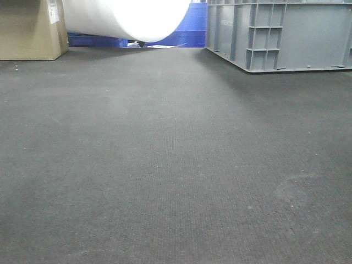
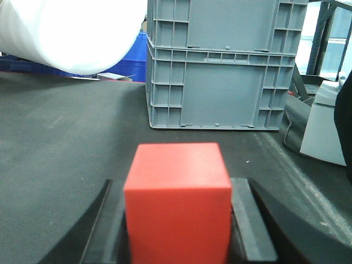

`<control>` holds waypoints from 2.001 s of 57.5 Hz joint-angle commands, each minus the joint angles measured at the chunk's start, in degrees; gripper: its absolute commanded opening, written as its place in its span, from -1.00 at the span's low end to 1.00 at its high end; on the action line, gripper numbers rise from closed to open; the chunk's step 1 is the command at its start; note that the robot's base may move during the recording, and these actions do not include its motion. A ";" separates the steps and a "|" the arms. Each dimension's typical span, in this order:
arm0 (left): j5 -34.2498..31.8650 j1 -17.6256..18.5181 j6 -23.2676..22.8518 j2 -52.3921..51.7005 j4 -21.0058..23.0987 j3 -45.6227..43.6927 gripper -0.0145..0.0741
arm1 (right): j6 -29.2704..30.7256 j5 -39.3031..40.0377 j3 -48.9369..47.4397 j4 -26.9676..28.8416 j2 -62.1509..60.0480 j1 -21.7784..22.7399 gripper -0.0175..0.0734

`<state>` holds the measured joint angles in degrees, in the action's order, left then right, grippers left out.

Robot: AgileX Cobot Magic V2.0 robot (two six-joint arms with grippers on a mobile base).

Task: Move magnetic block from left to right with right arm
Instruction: 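Stop at the second table holding the cube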

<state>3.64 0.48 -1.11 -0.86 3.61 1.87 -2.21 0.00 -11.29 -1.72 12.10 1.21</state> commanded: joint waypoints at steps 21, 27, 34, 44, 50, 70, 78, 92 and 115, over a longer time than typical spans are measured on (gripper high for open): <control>-4.86 -0.02 -0.10 -0.34 0.39 0.48 -0.94 | 0.41 5.44 -1.67 -0.53 0.39 0.35 -0.10; -4.86 -0.02 -0.10 -0.34 0.39 0.48 -0.94 | 0.41 5.44 -1.67 -0.53 0.39 0.35 -0.10; -4.86 -0.02 -0.10 -0.34 0.39 0.48 -0.94 | 0.41 5.44 -1.67 -0.53 0.39 0.35 -0.10; -4.86 -0.02 -0.10 -0.34 0.39 0.48 -0.94 | 0.41 5.44 -1.67 -0.53 0.39 0.35 -0.10; -4.86 -0.02 -0.10 -0.34 0.39 0.48 -0.94 | 0.41 5.44 -1.67 -0.53 0.39 0.35 -0.10; -4.86 -0.02 -0.10 -0.34 0.39 0.48 -0.94 | 0.41 5.44 -1.67 -0.53 0.39 0.35 -0.10; -4.86 -0.02 -0.10 -0.34 0.39 0.48 -0.94 | 0.41 5.44 -2.82 -0.53 0.93 0.35 -0.10; -4.86 -0.02 -0.10 -0.34 0.39 0.48 -0.94 | -0.65 3.69 -9.55 -0.53 6.75 0.25 -0.10; -4.86 -0.02 -0.10 -0.34 0.39 0.48 -0.94 | -7.76 -20.24 -25.14 -0.56 30.07 -9.82 -0.10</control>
<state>3.64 0.48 -1.11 -0.86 3.61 1.87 -8.81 -19.69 -31.61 -1.81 37.63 -5.89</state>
